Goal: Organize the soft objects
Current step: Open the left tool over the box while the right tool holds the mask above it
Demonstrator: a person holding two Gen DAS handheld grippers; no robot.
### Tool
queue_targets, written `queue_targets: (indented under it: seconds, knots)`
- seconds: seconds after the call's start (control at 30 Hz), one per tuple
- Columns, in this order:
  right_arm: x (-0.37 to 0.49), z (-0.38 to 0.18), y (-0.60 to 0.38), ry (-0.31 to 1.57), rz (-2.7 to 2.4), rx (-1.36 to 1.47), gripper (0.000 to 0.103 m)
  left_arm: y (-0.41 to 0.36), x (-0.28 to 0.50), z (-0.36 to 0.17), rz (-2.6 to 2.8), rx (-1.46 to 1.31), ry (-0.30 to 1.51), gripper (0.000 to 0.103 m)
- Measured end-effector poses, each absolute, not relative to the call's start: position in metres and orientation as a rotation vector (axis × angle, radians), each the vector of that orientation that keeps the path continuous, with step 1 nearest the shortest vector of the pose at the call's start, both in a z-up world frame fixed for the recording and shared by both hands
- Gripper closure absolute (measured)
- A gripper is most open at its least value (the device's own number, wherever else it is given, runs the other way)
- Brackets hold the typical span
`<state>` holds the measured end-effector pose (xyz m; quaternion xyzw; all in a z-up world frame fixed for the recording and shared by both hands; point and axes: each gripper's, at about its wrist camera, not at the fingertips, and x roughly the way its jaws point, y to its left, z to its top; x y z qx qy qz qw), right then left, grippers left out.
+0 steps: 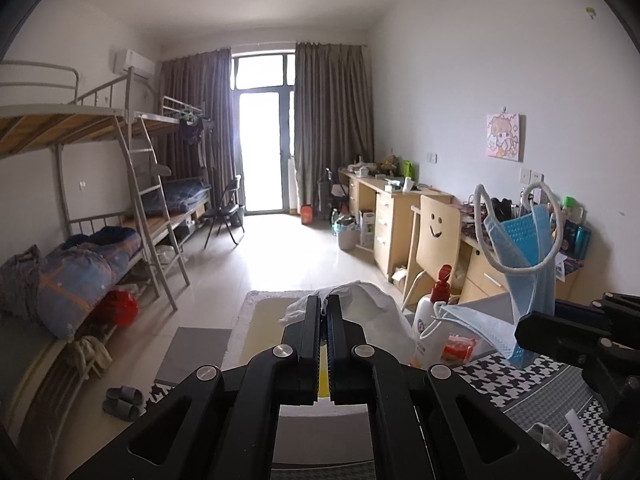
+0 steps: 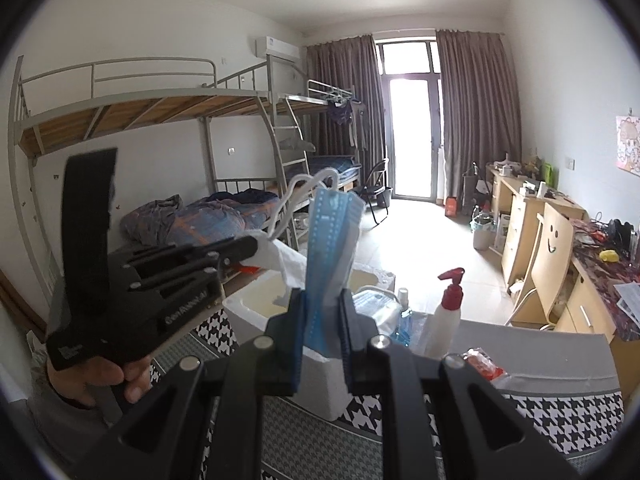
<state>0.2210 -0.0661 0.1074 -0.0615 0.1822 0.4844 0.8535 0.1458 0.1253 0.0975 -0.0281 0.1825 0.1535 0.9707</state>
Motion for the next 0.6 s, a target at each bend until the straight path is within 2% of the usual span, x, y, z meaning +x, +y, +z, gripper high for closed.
queue_targets:
  seconds: [0.6]
  knots:
    - [0.226,0.105,-0.055,0.409,0.999,-0.153,0.084,0.145,0.18,0.075,0.303,-0.108,0.471,0.1]
